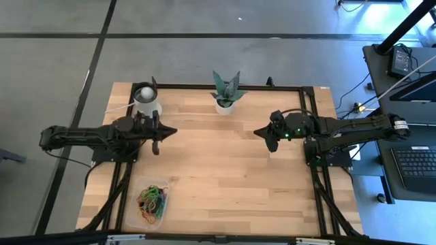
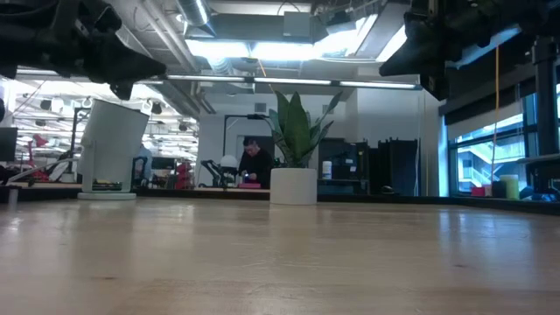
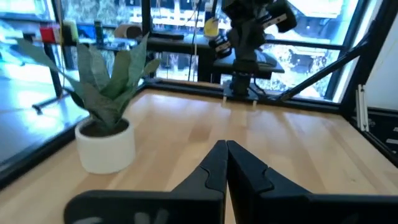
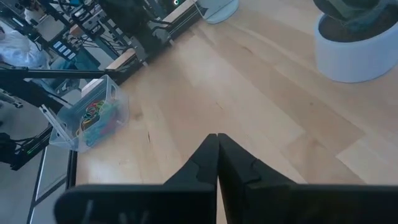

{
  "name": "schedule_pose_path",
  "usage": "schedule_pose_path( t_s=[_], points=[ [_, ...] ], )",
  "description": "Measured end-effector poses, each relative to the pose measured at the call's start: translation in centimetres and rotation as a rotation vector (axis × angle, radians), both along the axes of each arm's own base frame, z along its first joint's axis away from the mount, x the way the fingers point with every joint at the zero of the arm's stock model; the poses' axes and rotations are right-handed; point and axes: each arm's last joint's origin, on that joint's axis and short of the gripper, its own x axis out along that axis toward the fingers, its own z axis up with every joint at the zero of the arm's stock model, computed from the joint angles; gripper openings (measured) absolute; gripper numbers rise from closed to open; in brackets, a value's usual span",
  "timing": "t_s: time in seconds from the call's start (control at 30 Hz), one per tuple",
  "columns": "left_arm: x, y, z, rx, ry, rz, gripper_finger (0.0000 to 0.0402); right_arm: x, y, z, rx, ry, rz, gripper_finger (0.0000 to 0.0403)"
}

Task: Pick and place rubber bands into bin
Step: Return to Home Position

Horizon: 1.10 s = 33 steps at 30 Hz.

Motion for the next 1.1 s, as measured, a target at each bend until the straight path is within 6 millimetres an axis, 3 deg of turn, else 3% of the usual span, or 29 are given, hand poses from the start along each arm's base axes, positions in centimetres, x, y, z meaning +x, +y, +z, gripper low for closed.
schedule_pose_path(
  t_s=[0.83,1.0,1.1],
  points=[
    [-2.7,-0.2,0.1,0.064,-0.055,0.027,0.0002,-0.1,0.0,-0.2,-0.006,0.023,0.004,0.0006],
    [-2.1,-0.1,-2.5,0.038,-0.106,0.028,0.0002,-0.2,0.0,-0.5,-0.003,0.059,0.003,0.0006],
    [-1.9,-0.1,-2.9,0.009,-0.063,0.019,0.0002,-0.3,0.0,-0.6,-0.001,0.071,0.004,0.0006]
  ],
)
